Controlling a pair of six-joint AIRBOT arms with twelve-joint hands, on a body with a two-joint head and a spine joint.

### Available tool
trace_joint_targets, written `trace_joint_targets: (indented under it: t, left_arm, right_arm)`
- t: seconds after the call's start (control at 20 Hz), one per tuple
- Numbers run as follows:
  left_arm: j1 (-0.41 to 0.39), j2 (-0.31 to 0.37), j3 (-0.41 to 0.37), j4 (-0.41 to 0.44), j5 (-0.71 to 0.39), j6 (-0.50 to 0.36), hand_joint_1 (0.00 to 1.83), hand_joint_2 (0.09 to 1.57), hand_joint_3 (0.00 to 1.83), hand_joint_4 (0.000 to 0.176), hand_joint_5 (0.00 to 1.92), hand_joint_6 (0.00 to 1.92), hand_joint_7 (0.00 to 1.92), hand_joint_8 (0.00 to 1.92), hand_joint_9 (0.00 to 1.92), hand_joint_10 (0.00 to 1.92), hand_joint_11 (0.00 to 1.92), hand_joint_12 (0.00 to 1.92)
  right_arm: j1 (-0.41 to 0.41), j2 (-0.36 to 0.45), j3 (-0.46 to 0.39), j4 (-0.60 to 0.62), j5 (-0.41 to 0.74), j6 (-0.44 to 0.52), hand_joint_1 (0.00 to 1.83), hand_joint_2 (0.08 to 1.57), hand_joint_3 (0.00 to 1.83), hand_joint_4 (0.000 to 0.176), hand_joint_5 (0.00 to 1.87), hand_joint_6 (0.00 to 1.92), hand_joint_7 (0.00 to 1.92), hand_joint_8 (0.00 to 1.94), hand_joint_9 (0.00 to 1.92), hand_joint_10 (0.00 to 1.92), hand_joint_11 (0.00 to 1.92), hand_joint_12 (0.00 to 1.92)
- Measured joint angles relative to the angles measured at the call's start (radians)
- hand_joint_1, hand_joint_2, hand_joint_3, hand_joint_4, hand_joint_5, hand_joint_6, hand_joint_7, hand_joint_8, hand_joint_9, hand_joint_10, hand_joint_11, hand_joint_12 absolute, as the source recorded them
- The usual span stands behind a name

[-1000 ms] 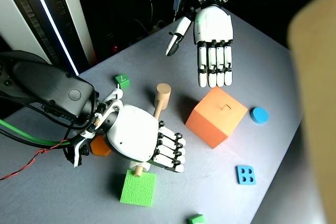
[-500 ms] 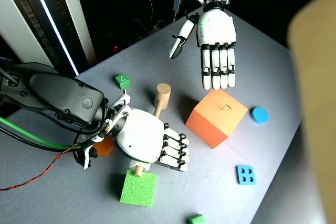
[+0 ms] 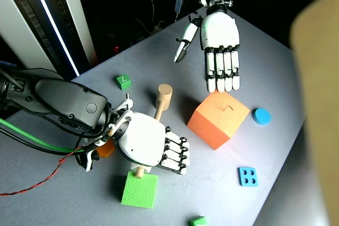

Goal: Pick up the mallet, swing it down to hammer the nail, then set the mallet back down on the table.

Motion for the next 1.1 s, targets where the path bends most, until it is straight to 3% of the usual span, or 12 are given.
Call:
trace_joint_targets:
  t: [0.3, 0.35, 0.4, 0.45, 0.5, 0.55, 0.6, 0.7, 0.8, 0.85, 0.9, 1.1]
  left_arm:
    - [0.011, -0.014, 0.004, -0.013, -0.006, 0.002, 0.0, 1.14, 0.01, 0.0, 0.0, 0.0, 0.0, 0.0, 0.0, 0.0, 0.0, 0.0]
    - [0.012, -0.014, 0.004, -0.011, -0.003, 0.002, 0.0, 1.14, 0.01, 0.0, 0.0, 0.0, 0.0, 0.0, 0.0, 0.0, 0.0, 0.0]
    - [0.013, -0.014, 0.004, -0.01, -0.005, 0.002, 0.0, 1.14, 0.01, 0.0, 0.0, 0.0, 0.0, 0.0, 0.0, 0.0, 0.0, 0.0]
    - [0.014, -0.014, 0.004, -0.01, -0.005, 0.002, 0.0, 1.14, 0.01, 0.0, 0.0, 0.0, 0.0, 0.0, 0.0, 0.0, 0.0, 0.0]
    - [0.014, -0.014, 0.004, -0.013, -0.005, 0.002, 0.0, 1.14, 0.0, 0.0, 0.0, 0.0, 0.0, 0.0, 0.0, 0.0, 0.0, 0.0]
    - [0.014, -0.014, 0.004, -0.013, -0.005, 0.002, 0.0, 1.14, 0.0, 0.0, 0.0, 0.0, 0.0, 0.0, 0.0, 0.0, 0.0, 0.0]
    - [0.014, -0.014, 0.008, -0.017, -0.005, 0.003, 0.0, 1.14, 0.01, 0.0, 0.0, 0.0, 0.0, 0.0, 0.0, 0.0, 0.0, 0.0]
    - [0.018, -0.014, 0.01, -0.026, -0.006, 0.005, 0.0, 1.14, 0.01, 0.0, 0.0, 0.0, 0.0, 0.0, 0.0, 0.0, 0.0, 0.0]
    - [0.022, -0.015, 0.01, -0.029, -0.007, 0.005, 0.0, 1.15, 0.01, 0.0, 0.0, 0.0, 0.0, 0.0, 0.0, 0.0, 0.0, 0.0]
    - [0.023, -0.015, 0.01, -0.029, -0.006, 0.005, 0.0, 1.15, 0.01, 0.0, 0.0, 0.0, 0.0, 0.0, 0.0, 0.0, 0.0, 0.0]
    - [0.024, -0.015, 0.01, -0.029, -0.006, 0.005, 0.0, 1.16, 0.01, 0.0, 0.01, 0.0, 0.0, 0.0, 0.0, 0.0, 0.0, 0.0]
    - [0.035, -0.022, 0.01, -0.042, -0.019, 0.004, 0.0, 1.17, 0.01, 0.0, 0.01, 0.0, 0.01, 0.0, 0.0, 0.0, 0.0, 0.0]
  right_arm:
    - [0.0, 0.0, 0.0, 0.0, -0.004, 0.0, 1.11, 1.02, 0.0, 0.0, 0.5, 0.04, 0.57, 0.07, 0.57, 0.13, 0.08, 1.13]
    - [0.0, 0.0, 0.0, -0.003, -0.01, 0.0, 1.1, 1.04, 0.0, 0.0, 0.54, 0.39, 0.41, 0.84, 0.33, 1.11, 0.15, 1.51]
    - [0.004, 0.0, 0.001, -0.005, -0.011, -0.001, 1.08, 1.07, 0.0, 0.0, 0.45, 0.76, 0.3, 1.23, 0.26, 1.39, 0.16, 1.67]
    - [0.005, 0.0, 0.001, -0.007, -0.012, 0.0, 1.08, 1.07, 0.0, 0.0, 0.45, 0.76, 0.3, 1.23, 0.26, 1.39, 0.16, 1.67]
    - [0.006, 0.0, 0.001, -0.007, -0.014, -0.001, 1.01, 1.11, 0.0, 0.0, 0.38, 1.38, 0.35, 1.7, 0.36, 1.84, 0.35, 1.91]
    - [0.006, 0.0, 0.001, -0.007, -0.014, -0.001, 1.01, 1.11, 0.0, 0.0, 0.38, 1.38, 0.35, 1.7, 0.36, 1.84, 0.35, 1.91]
    - [0.006, 0.0, 0.001, -0.006, -0.014, -0.002, 0.99, 1.12, 0.0, 0.0, 0.45, 1.75, 0.51, 1.91, 0.56, 1.92, 0.52, 1.92]
    - [0.003, 0.0, 0.001, -0.003, -0.013, -0.005, 0.98, 1.12, 0.0, 0.0, 0.48, 1.87, 0.58, 1.93, 0.63, 1.92, 0.57, 1.92]
    - [0.003, 0.0, 0.001, -0.001, -0.01, -0.008, 0.93, 1.12, 0.0, 0.0, 0.77, 1.92, 0.91, 1.94, 0.97, 1.92, 0.99, 1.92]
    - [0.003, 0.0, 0.001, -0.003, -0.011, -0.009, 0.93, 1.12, 0.0, 0.0, 0.77, 1.92, 0.91, 1.94, 0.97, 1.92, 0.99, 1.92]
    - [0.003, 0.0, 0.001, -0.001, -0.013, -0.009, 0.7, 1.22, 0.02, 0.0, 0.99, 1.92, 1.1, 1.94, 1.16, 1.92, 1.22, 1.92]
    - [0.003, 0.002, 0.001, -0.001, -0.017, -0.01, 0.19, 1.47, 0.03, 0.0, 1.22, 1.92, 1.39, 1.94, 1.47, 1.92, 1.59, 1.92]
